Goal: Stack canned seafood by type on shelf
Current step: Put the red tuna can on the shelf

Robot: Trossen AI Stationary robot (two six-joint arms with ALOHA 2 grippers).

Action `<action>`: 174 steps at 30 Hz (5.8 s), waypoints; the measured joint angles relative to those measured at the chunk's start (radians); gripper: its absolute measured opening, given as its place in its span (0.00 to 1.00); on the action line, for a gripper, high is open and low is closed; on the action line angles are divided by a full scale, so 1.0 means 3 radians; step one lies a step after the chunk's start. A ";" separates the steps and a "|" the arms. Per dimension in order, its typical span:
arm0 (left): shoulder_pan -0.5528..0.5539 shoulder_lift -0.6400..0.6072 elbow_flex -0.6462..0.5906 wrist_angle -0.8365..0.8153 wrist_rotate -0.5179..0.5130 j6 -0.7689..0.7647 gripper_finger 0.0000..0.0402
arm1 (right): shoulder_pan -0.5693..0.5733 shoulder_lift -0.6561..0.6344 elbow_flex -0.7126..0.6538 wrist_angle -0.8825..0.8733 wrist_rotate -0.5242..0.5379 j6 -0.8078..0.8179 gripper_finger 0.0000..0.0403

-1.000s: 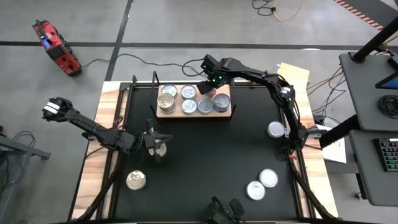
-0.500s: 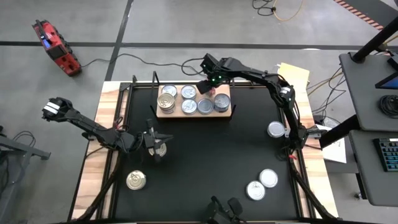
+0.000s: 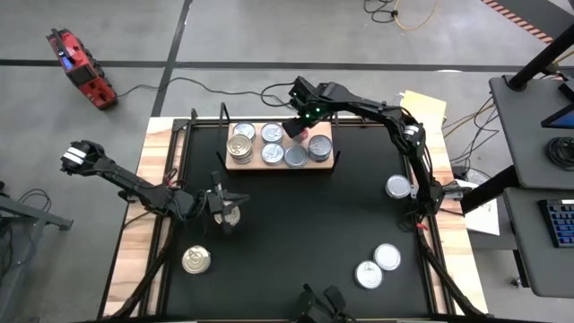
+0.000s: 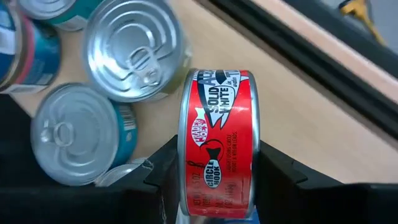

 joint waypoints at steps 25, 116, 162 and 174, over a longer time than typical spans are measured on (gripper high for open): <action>0.0000 0.0000 0.0000 -0.0012 0.0000 0.0000 0.00 | -0.0001 0.0001 -0.0006 0.0102 0.0308 -0.0234 0.40; 0.0024 0.1663 0.0487 0.1726 0.0599 -0.0755 0.66 | 0.2618 -0.2449 -0.4196 0.4820 0.0660 -0.1080 0.35; 0.0516 0.2155 0.1017 0.1620 0.1199 -0.0245 0.30 | 0.2467 -0.2447 -0.4198 0.4807 0.0609 -0.1403 0.39; 0.0512 0.2020 0.0942 0.1623 0.0877 -0.0843 0.29 | 0.2461 -0.2634 -0.4198 0.4647 0.0696 -0.1326 0.61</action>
